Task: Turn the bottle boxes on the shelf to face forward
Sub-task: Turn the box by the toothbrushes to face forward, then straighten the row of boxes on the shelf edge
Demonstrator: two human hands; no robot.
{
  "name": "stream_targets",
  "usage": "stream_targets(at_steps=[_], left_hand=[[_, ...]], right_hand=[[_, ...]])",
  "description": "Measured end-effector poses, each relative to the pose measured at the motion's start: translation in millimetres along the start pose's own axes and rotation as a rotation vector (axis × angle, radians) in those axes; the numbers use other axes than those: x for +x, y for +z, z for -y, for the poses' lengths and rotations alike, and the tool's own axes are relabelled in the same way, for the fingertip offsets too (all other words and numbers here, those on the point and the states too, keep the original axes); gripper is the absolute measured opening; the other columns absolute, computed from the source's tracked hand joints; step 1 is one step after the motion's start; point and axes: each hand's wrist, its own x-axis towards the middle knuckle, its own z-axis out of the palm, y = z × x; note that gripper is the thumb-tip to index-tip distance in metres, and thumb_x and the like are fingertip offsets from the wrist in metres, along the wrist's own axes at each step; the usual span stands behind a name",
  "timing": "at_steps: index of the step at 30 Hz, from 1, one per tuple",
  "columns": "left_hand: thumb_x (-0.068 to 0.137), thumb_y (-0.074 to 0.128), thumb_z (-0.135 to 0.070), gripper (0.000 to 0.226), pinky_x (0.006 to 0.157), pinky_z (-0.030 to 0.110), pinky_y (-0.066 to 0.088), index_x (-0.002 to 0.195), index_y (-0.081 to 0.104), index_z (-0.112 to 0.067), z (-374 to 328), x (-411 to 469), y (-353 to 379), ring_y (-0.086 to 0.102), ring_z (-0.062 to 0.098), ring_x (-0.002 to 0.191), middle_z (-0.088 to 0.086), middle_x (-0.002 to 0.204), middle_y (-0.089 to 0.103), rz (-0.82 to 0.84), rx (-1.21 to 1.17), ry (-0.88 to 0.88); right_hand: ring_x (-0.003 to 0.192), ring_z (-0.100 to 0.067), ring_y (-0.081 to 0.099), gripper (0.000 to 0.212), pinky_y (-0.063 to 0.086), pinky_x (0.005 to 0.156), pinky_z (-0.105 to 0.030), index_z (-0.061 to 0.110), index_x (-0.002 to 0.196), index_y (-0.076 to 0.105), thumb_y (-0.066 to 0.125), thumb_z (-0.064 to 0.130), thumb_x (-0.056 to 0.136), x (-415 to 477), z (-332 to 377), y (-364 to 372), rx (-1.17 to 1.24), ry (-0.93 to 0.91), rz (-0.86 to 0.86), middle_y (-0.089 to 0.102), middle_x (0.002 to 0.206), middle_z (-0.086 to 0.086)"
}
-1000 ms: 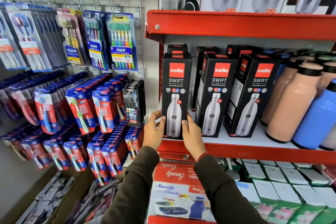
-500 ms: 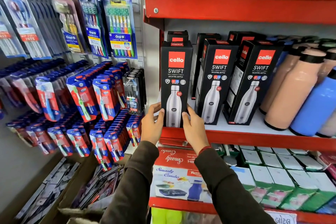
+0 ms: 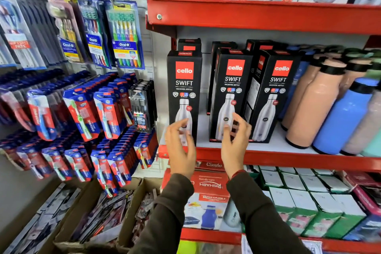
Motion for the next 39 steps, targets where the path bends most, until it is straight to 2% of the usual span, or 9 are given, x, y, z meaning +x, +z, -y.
stream_targets(at_steps=[5,9,11,14,16,19,23,35,39], left_hand=[[0.104,0.036,-0.014,0.046,0.117,0.017,0.026,0.15,0.034,-0.023,-25,-3,51,0.032,0.003,0.144,-0.019,0.149,0.035,0.302,-0.068,0.045],[0.106,0.034,-0.011,0.053,0.112,0.0,0.006,0.156,0.018,-0.01,-24,3,87,0.015,0.011,0.153,-0.001,0.164,0.019,0.347,-0.079,-0.264],[0.106,0.034,-0.011,0.052,0.106,-0.003,0.007,0.155,0.019,-0.004,-17,9,99,0.019,0.019,0.153,0.01,0.164,0.022,0.339,-0.114,-0.43],[0.106,0.036,-0.014,0.046,0.107,0.013,0.023,0.151,0.034,-0.007,-8,16,109,0.035,0.024,0.147,0.012,0.157,0.04,0.301,-0.156,-0.613],[0.105,0.039,-0.013,0.041,0.096,0.008,0.027,0.144,0.047,-0.008,-5,19,112,0.046,0.026,0.139,0.012,0.148,0.052,0.237,-0.161,-0.673],[0.103,0.043,-0.013,0.037,0.09,0.005,0.028,0.138,0.055,-0.009,-4,20,111,0.052,0.025,0.133,0.012,0.141,0.059,0.2,-0.128,-0.671],[0.103,0.045,-0.016,0.037,0.106,0.019,0.034,0.137,0.056,-0.009,-5,16,105,0.053,0.023,0.133,0.01,0.14,0.061,0.22,-0.107,-0.641],[0.102,0.047,-0.021,0.04,0.114,0.033,0.041,0.139,0.054,-0.008,-7,-5,81,0.056,0.019,0.13,0.009,0.139,0.061,0.289,-0.093,-0.547],[0.103,0.048,-0.024,0.04,0.113,0.034,0.042,0.14,0.054,-0.011,-8,-8,79,0.056,0.018,0.128,0.008,0.138,0.062,0.287,-0.099,-0.559]], right_hand=[[0.138,-0.021,0.036,0.049,0.028,0.107,-0.026,0.02,0.148,0.033,0.047,0.023,0.102,24,-16,-15,-0.028,0.146,0.105,0.029,0.148,-0.008],[0.145,-0.024,0.028,0.052,0.02,0.11,-0.023,0.012,0.152,0.027,0.042,0.022,0.103,44,-35,-21,-0.064,0.26,0.234,0.027,0.157,-0.012],[0.146,-0.025,0.028,0.049,0.019,0.111,-0.022,0.008,0.151,0.03,0.041,0.018,0.103,51,-43,-22,-0.061,0.296,0.295,0.03,0.157,-0.013],[0.143,-0.022,0.033,0.046,0.019,0.101,-0.01,0.007,0.147,0.037,0.042,0.017,0.103,54,-53,-25,-0.066,0.323,0.351,0.039,0.154,-0.011],[0.14,-0.022,0.037,0.045,0.019,0.094,-0.005,0.008,0.146,0.04,0.044,0.02,0.103,54,-58,-26,-0.074,0.325,0.363,0.043,0.151,-0.011],[0.139,-0.024,0.04,0.045,0.021,0.095,-0.008,0.008,0.145,0.041,0.045,0.024,0.102,56,-59,-28,-0.099,0.313,0.367,0.046,0.149,-0.012],[0.135,-0.024,0.045,0.045,0.025,0.097,-0.015,0.009,0.143,0.044,0.045,0.027,0.102,55,-55,-32,-0.158,0.28,0.364,0.05,0.145,-0.012],[0.08,0.002,0.053,0.041,0.036,0.08,-0.014,0.017,0.136,0.053,0.046,0.036,0.101,31,-39,-59,-0.311,0.132,0.345,0.067,0.11,-0.001],[0.082,-0.002,0.053,0.041,0.04,0.082,-0.018,0.019,0.135,0.054,0.047,0.037,0.1,28,-37,-64,-0.32,0.117,0.343,0.07,0.114,-0.004]])
